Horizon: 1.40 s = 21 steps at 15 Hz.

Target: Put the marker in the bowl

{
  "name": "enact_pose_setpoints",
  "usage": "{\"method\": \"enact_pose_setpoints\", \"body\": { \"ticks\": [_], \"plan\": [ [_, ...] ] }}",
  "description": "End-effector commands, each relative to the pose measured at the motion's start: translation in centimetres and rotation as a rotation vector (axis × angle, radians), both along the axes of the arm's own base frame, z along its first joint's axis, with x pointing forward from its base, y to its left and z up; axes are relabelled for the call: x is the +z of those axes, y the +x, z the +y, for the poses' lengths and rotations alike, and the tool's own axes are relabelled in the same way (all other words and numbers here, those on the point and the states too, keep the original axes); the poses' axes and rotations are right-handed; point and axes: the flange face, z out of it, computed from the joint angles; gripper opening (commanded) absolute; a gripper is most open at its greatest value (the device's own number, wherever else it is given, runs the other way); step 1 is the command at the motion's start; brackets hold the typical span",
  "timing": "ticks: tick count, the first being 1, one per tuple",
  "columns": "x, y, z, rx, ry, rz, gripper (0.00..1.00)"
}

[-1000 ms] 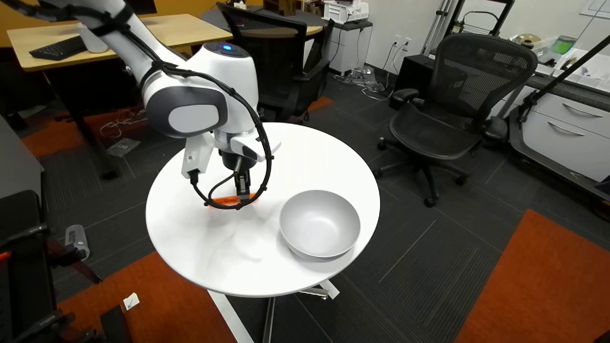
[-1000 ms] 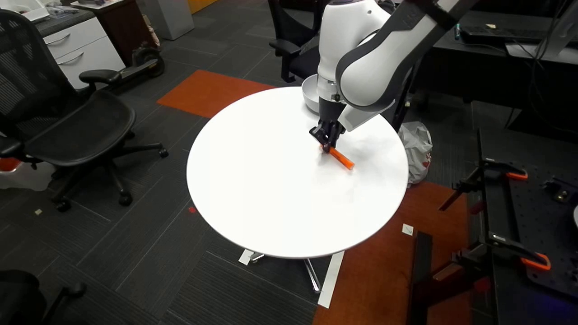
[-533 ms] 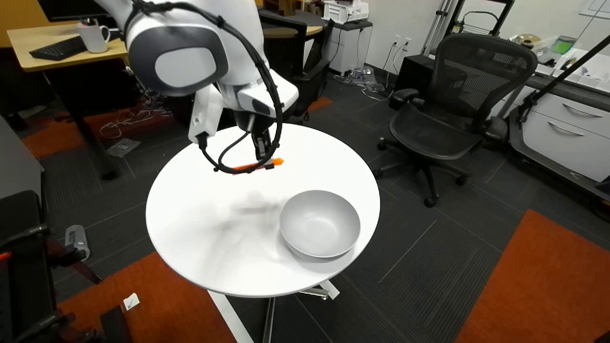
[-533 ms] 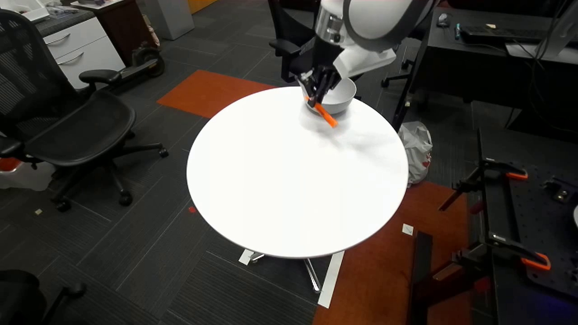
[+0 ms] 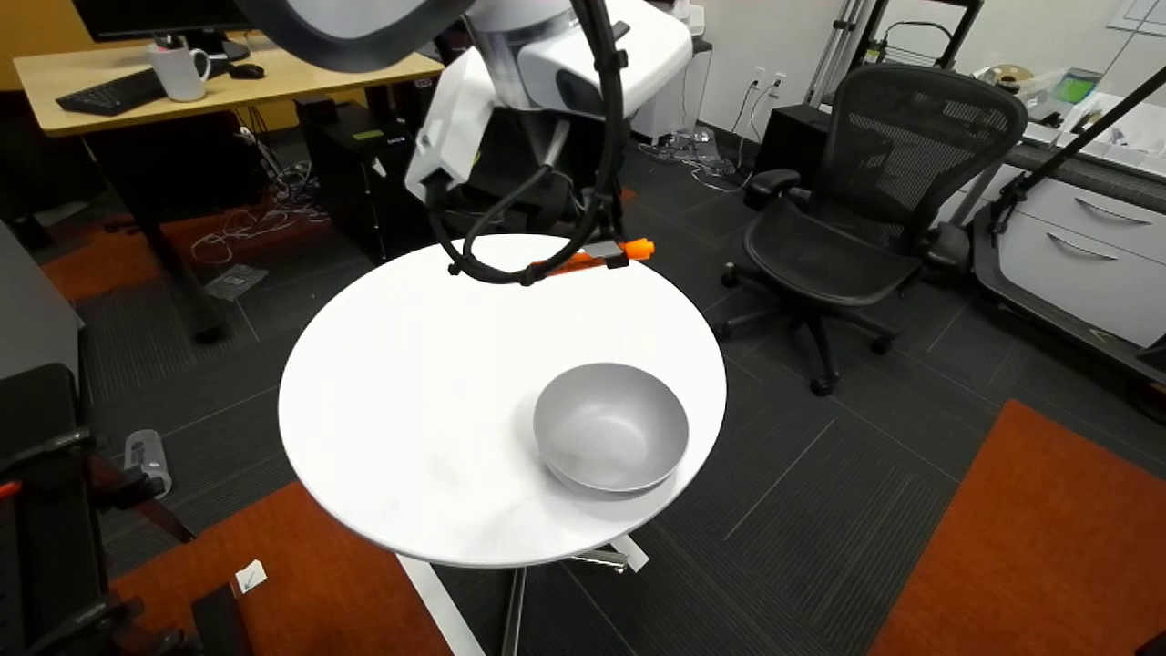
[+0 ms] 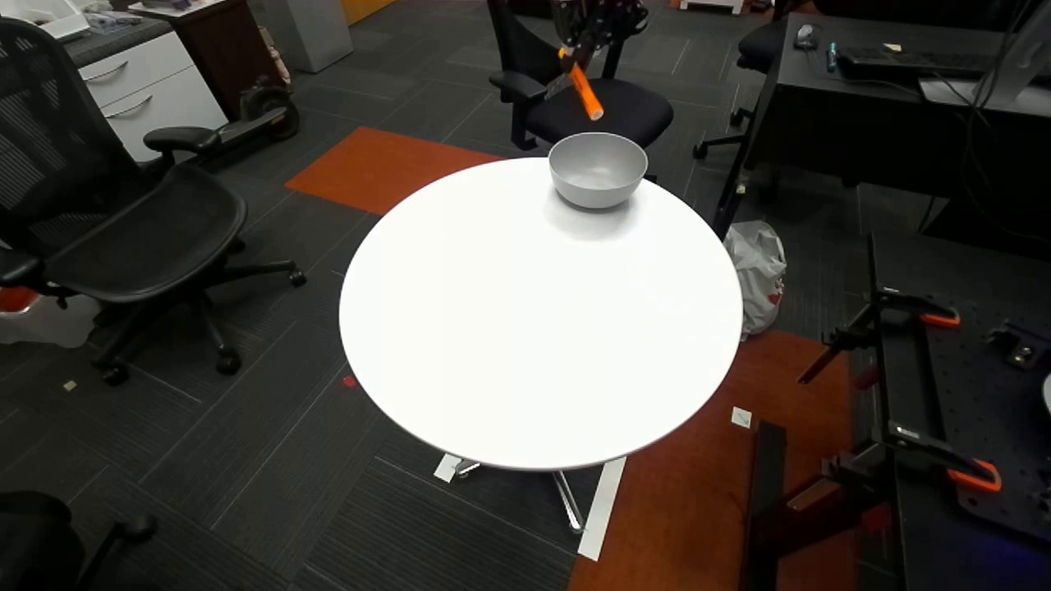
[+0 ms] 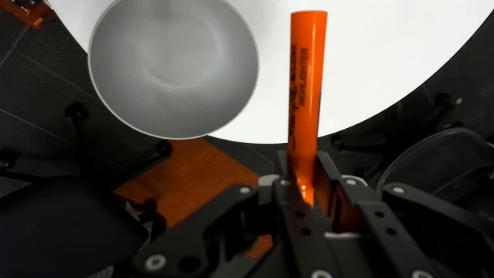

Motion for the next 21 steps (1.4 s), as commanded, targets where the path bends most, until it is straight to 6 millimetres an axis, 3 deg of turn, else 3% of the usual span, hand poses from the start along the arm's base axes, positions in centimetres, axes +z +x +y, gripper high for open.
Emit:
{"method": "enact_pose_setpoints", "body": {
  "ticks": [1, 12, 13, 15, 21],
  "plan": [
    [-0.5, 1.7, -2.4, -0.086, 0.035, 0.028, 0.05],
    [-6.9, 3.7, -6.9, -0.223, 0.137, 0.237, 0.05],
    [-7.3, 3.8, -7.1, -0.231, 0.148, 0.243, 0.44],
    [-7.7, 4.0, -7.6, -0.241, 0.161, 0.25, 0.5],
    [-8.0, 4.4, -8.6, -0.262, 0.18, 0.245, 0.95]
  ]
}}
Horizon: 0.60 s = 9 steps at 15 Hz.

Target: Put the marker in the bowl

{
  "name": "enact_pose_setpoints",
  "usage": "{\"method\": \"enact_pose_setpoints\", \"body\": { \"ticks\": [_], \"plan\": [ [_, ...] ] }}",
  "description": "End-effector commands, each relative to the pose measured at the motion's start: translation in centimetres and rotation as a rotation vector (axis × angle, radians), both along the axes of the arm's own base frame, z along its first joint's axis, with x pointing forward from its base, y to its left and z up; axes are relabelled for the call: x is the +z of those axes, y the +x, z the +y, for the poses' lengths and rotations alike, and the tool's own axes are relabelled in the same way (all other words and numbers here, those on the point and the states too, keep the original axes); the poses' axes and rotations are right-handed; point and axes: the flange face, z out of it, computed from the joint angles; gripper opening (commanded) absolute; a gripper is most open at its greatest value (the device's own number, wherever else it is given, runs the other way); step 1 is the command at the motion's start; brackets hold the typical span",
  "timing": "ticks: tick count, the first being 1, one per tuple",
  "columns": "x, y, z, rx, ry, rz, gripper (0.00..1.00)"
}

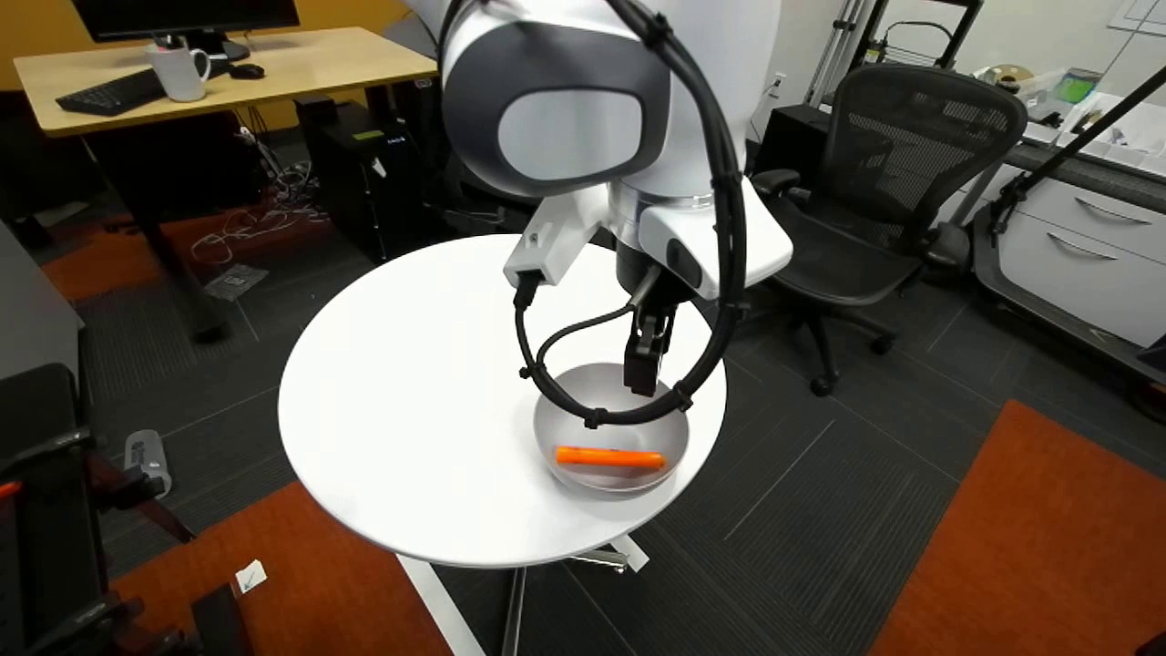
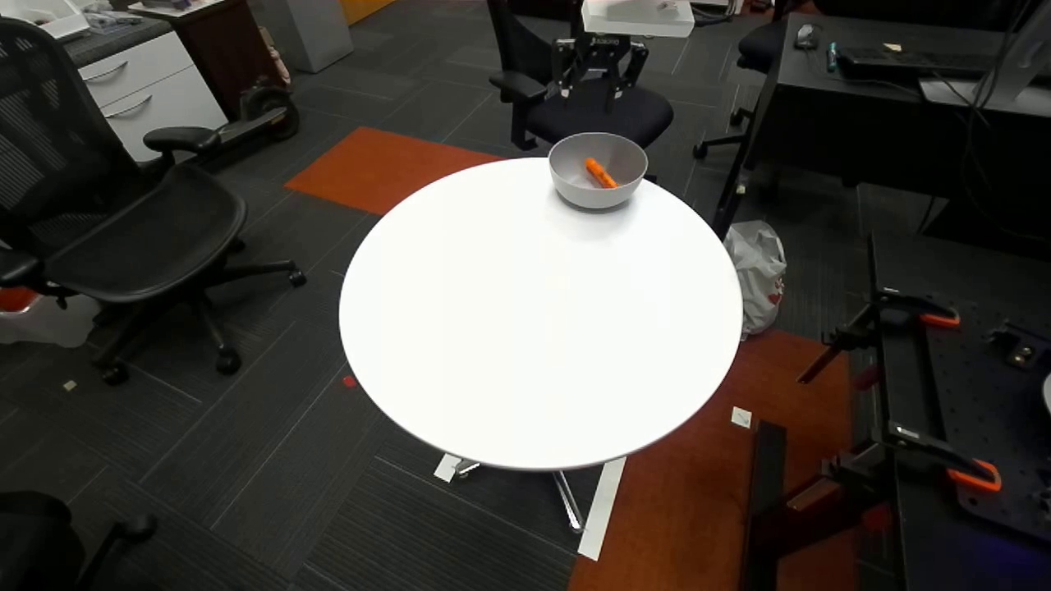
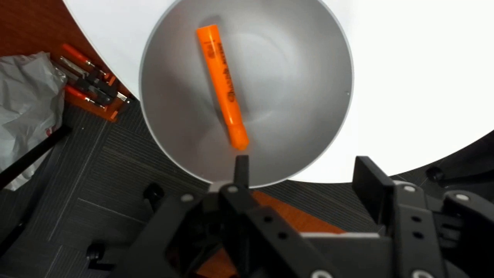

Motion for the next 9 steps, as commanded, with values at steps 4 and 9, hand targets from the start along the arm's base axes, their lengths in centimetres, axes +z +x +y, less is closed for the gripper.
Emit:
{"method": "enact_pose_setpoints", "body": {
  "ticks": [4, 9],
  "plan": [
    [0.0, 0.23, -0.42, -0.002, 0.0, 0.0, 0.99],
    [-0.18, 0.22, -0.41, -0.002, 0.0, 0.003, 1.0]
  ]
}}
